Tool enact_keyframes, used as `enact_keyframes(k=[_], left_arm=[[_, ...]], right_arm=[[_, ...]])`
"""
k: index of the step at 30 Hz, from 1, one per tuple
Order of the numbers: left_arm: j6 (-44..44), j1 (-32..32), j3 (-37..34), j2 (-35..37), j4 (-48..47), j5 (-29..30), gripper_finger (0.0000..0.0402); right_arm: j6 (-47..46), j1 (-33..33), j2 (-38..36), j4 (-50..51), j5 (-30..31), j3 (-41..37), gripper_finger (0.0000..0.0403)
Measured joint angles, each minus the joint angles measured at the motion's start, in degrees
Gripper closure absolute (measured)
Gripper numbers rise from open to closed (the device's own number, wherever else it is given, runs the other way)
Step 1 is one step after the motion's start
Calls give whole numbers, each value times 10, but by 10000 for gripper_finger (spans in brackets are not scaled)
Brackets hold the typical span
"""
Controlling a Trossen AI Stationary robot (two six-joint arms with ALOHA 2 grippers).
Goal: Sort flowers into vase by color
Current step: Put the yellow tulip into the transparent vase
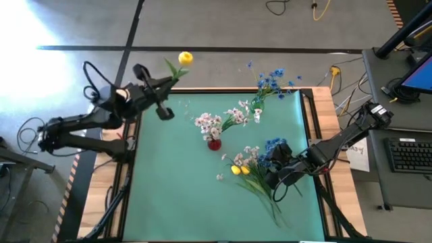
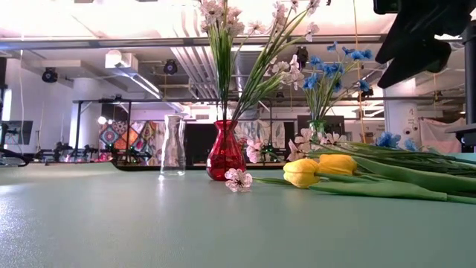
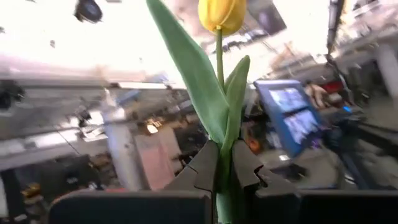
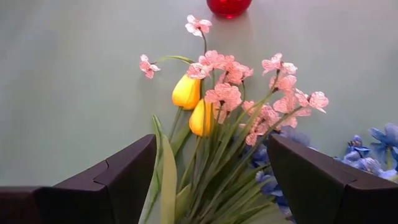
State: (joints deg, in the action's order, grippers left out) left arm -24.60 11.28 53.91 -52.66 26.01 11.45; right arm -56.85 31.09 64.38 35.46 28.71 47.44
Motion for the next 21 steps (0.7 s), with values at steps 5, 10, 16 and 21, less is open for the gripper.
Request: enact_keyframes(k=[5,10,16,21], left_arm=[[100,152,-123,1,190,-152,401],[293,285,-201,-63,382,-250,401],[362,320,-239,-174,561,-257,401],[372,321,-236,-267,640,-257,401]], right_arm=[[1,0,0,-5,9,0,106],[-1,0,0,-6,14,0,106],[-1,0,0,-19,15,0,106],[-1,-1,0,-20,15,0,106]])
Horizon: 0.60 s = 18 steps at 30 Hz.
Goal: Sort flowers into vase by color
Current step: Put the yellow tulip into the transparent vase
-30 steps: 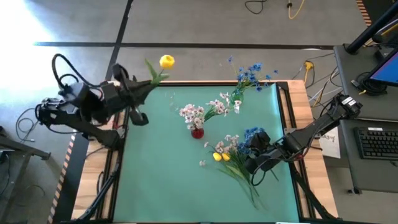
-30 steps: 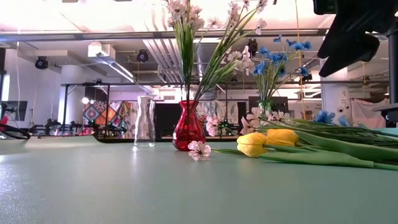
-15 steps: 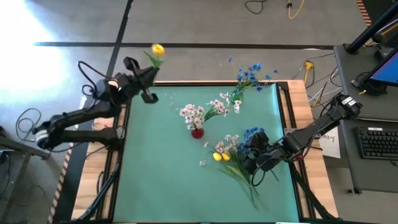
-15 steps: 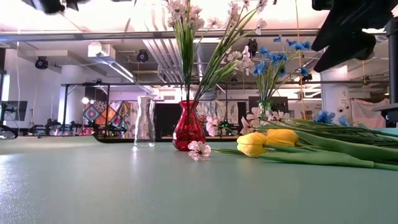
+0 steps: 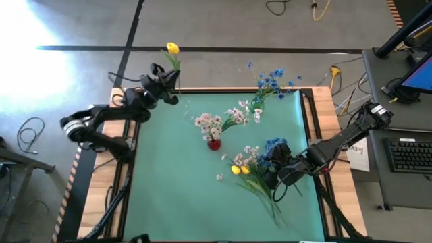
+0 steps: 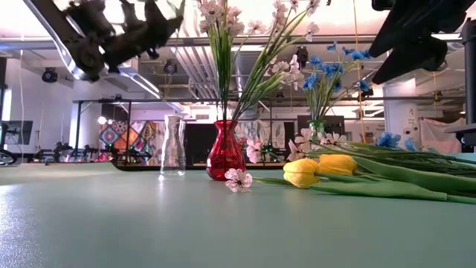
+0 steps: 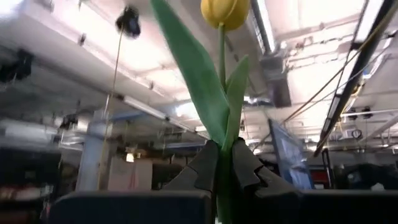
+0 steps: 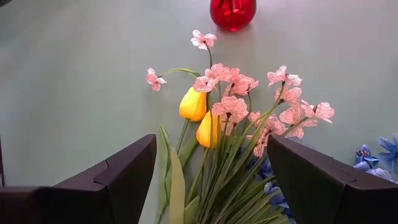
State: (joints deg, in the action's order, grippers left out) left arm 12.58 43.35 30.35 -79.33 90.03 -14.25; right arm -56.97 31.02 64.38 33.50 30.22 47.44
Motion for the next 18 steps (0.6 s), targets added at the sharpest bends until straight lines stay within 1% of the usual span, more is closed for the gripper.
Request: enact_keyframes(k=[5,18], left_arm=[[7,3,14,-49,-4,1,401],[0,8,18,-81,-1,2,401]], right_arm=[[-4,0,0,0,0,0,106],[-4,0,0,0,0,0,106]])
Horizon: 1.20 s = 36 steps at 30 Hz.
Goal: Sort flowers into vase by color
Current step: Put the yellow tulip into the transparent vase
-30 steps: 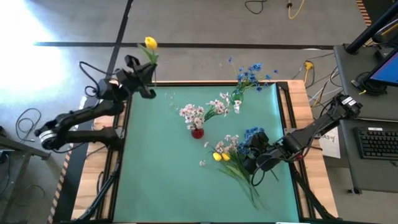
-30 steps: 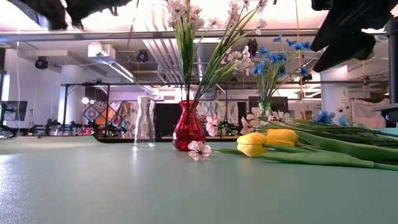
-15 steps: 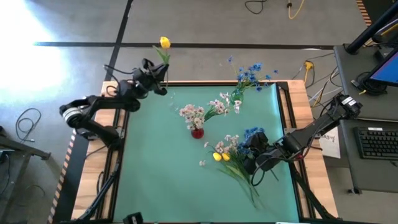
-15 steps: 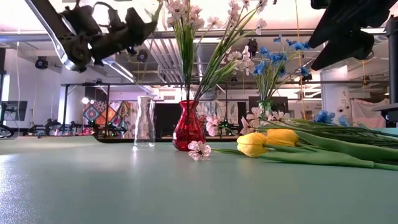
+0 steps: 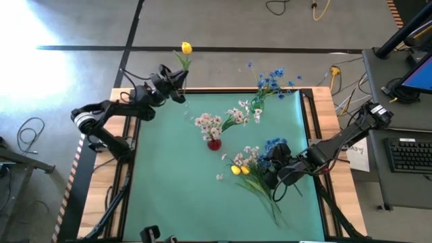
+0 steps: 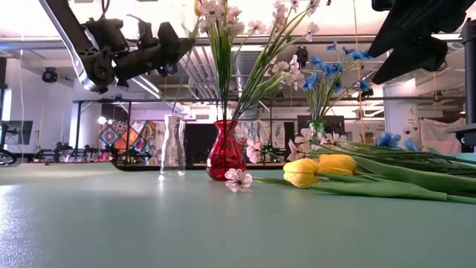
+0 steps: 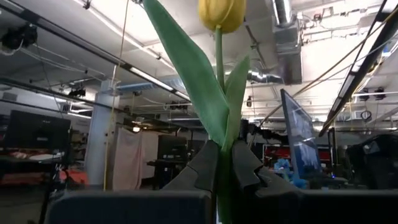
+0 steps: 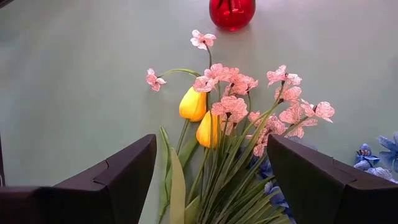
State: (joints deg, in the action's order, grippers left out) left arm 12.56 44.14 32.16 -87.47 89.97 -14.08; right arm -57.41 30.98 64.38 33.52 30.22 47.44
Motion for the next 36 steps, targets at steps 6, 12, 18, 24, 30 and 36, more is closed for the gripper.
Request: enact_keyframes(k=[6,12,18,24,30,36], left_arm=[[0,0,0,-19,0,1,401],[-7,0,0,-22,1,11,401],[-6,0,0,-22,0,11,401],[-4,0,0,-22,0,11,401],[0,0,0,-22,0,11,401],[12,0,0,-22,-1,11,401]], right_arm=[[0,0,0,0,0,0,106],[0,0,0,0,0,0,106],[0,0,0,0,0,0,106],[0,0,0,0,0,0,106],[0,0,0,0,0,0,106],[0,0,0,0,-1,0,106]])
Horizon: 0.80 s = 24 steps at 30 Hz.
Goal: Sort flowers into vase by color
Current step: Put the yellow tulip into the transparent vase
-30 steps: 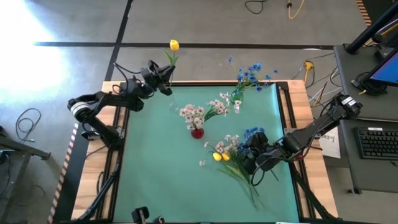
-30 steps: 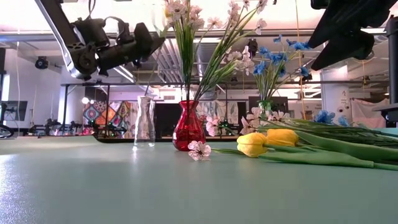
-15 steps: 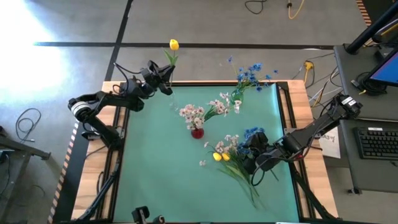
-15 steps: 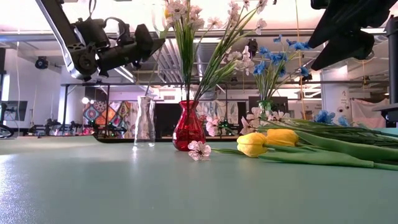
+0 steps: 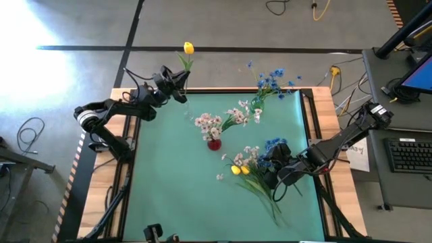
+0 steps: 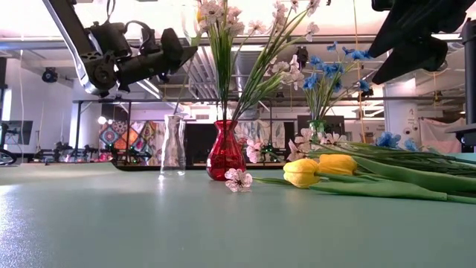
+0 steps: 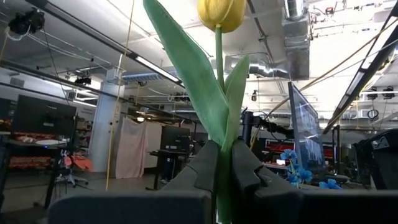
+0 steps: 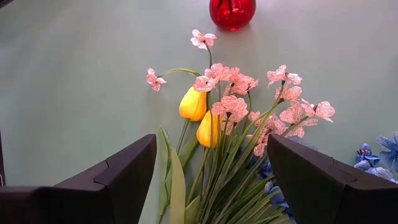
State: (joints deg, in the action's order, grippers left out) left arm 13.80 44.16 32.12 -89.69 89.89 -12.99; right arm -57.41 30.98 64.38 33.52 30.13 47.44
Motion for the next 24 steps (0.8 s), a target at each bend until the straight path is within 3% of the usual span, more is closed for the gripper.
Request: enact_keyframes(k=[24], left_arm=[[7,-1,0,0,1,-6,290]], right_arm=[[4,0,0,0,-1,0,106]])
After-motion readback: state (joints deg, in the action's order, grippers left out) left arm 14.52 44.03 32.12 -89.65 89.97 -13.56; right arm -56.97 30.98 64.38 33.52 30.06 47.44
